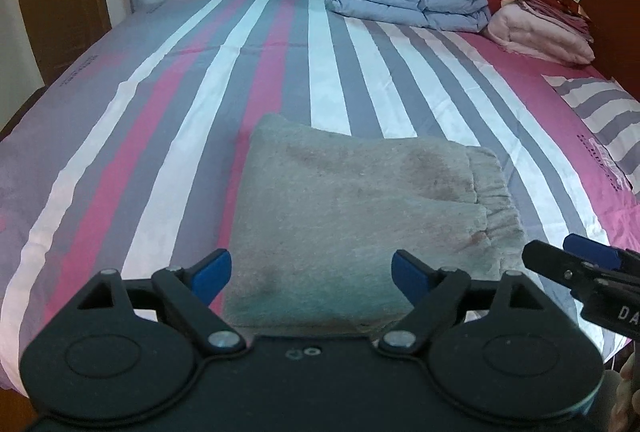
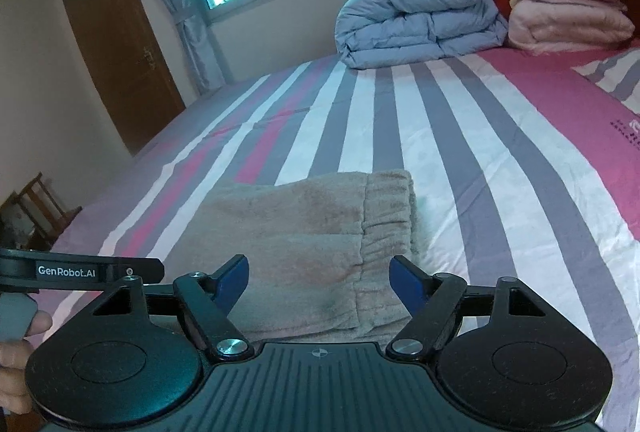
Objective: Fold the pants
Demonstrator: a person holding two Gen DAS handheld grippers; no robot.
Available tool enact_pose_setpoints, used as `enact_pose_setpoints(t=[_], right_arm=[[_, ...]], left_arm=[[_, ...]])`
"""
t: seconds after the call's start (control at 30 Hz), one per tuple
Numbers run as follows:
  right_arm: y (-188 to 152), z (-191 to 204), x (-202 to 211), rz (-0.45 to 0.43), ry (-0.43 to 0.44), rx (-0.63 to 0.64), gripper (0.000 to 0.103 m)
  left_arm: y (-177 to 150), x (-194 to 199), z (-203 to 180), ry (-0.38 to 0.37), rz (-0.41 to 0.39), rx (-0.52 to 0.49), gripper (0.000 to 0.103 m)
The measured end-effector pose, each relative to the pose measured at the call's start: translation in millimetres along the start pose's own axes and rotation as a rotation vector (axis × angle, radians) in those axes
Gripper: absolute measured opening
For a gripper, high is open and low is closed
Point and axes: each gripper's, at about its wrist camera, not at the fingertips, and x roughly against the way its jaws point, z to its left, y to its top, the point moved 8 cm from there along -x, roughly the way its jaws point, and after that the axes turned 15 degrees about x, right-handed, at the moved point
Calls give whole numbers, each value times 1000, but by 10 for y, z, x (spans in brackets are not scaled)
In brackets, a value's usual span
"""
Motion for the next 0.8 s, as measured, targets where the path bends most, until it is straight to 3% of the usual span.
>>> enact_pose_setpoints(t=[0.27,0.47,0.53,0.67,0.8], right_arm=[[-109,-130,-213,83,0,-30,77],[-176,-324,-567,179,12,-76,78],[-171,-430,-693,200,8,-106,82],[-146,-657,-971,239,30,-170,88],[-225,-825,-1262,301,81,-215,88]], left_arm=[[26,-228,125,64,11,2,80],[96,-628,384,150,45,24,80],[148,-761,494,171,55,43,80],[236,-1043,624,163,93,55,81],[250,-1266,648,74,145,79,85]])
